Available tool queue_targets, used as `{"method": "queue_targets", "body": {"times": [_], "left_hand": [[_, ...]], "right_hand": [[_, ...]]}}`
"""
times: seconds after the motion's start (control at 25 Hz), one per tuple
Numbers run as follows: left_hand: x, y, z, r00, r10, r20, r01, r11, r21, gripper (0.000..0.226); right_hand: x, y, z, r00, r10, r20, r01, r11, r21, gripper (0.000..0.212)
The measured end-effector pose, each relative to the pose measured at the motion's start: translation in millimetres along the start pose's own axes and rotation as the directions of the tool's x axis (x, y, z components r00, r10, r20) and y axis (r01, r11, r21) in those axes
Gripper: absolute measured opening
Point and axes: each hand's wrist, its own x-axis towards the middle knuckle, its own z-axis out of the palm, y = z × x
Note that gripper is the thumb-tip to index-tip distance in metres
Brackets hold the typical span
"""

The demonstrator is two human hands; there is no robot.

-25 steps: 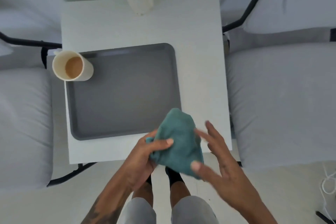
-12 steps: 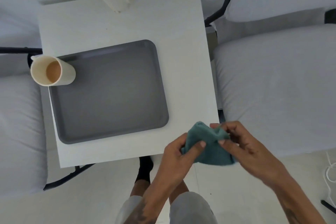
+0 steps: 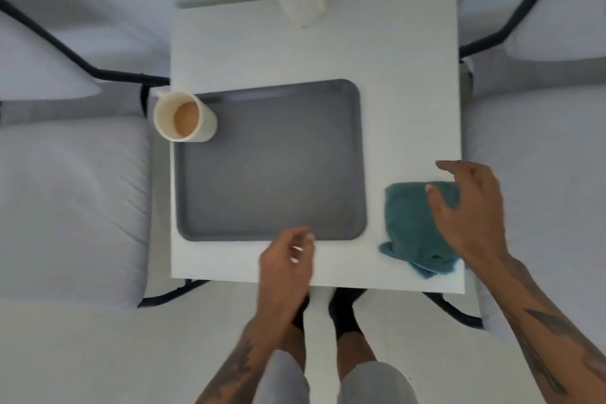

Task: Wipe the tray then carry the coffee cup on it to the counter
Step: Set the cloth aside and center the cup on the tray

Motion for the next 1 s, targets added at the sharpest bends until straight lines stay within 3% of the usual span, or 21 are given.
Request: {"method": "queue_targets", "body": {"times": [0.12, 0.2, 0.36, 0.44, 0.52, 0.68, 0.88, 1.0], "left_hand": [[42, -26, -105, 0.976, 0.017, -0.219, -0.018, 1.0, -0.006, 0.014], [81, -28, -162, 0.961, 0.064, -0.268, -0.05, 0.997, 0.059, 0.021], [162, -23, -215, 0.982, 0.177, -0.063, -0.158, 0.961, 0.229, 0.067], [191, -19, -218, 0.971, 0.23, 0.068, -0.24, 0.946, 0.217, 0.078], [212, -21, -217, 0.941, 0.308, 0.138, -0.328, 0.931, 0.16, 0.081], [233, -32, -212, 0.916, 0.377, 0.135, -0.388, 0.919, 0.068, 0.086], [239, -39, -212, 0.914, 0.376, 0.152, -0.368, 0.927, -0.077, 0.092], [236, -36, -215, 0.903, 0.377, 0.207, -0.363, 0.926, -0.103, 0.092]], "right_hand": [[-1, -65, 33, 0.977, -0.168, 0.133, 0.151, 0.98, 0.132, 0.036], [8, -115, 64, 0.923, -0.297, 0.244, 0.248, 0.945, 0.211, 0.04], [42, -212, 125, 0.846, -0.379, 0.375, 0.302, 0.92, 0.25, 0.057], [62, -246, 147, 0.816, -0.395, 0.423, 0.346, 0.919, 0.19, 0.069], [80, -270, 164, 0.774, -0.402, 0.488, 0.399, 0.91, 0.118, 0.079], [101, -289, 182, 0.699, -0.433, 0.57, 0.454, 0.884, 0.115, 0.088], [101, -286, 189, 0.686, -0.388, 0.616, 0.324, 0.92, 0.219, 0.097], [92, -283, 180, 0.721, -0.382, 0.577, 0.277, 0.923, 0.265, 0.094]]}}
